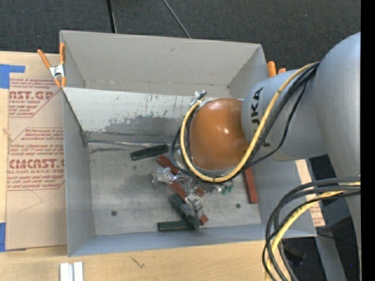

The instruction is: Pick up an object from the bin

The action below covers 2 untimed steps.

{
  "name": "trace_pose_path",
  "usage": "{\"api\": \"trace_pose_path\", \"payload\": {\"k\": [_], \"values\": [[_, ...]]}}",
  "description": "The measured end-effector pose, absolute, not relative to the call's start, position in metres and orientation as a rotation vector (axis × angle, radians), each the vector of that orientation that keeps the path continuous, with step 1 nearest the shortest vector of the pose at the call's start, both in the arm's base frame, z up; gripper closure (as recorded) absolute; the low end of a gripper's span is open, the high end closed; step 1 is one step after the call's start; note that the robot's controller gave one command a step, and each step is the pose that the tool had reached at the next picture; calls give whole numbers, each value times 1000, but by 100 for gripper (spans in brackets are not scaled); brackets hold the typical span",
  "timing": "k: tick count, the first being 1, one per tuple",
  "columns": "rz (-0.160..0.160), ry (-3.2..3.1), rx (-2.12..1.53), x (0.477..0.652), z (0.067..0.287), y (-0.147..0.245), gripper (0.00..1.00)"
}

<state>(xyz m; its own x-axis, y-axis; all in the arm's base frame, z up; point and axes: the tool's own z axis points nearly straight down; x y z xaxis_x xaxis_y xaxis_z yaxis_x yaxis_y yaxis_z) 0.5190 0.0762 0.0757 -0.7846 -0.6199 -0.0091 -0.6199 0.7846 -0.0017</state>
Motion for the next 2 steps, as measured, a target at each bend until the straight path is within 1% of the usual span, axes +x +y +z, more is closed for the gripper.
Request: {"api": "trace_pose_path", "payload": {"k": [1, 2], "values": [[3, 2857, -1297, 522, 74, 79, 0], [4, 2491, -1914, 513, 77, 49, 100]]}}
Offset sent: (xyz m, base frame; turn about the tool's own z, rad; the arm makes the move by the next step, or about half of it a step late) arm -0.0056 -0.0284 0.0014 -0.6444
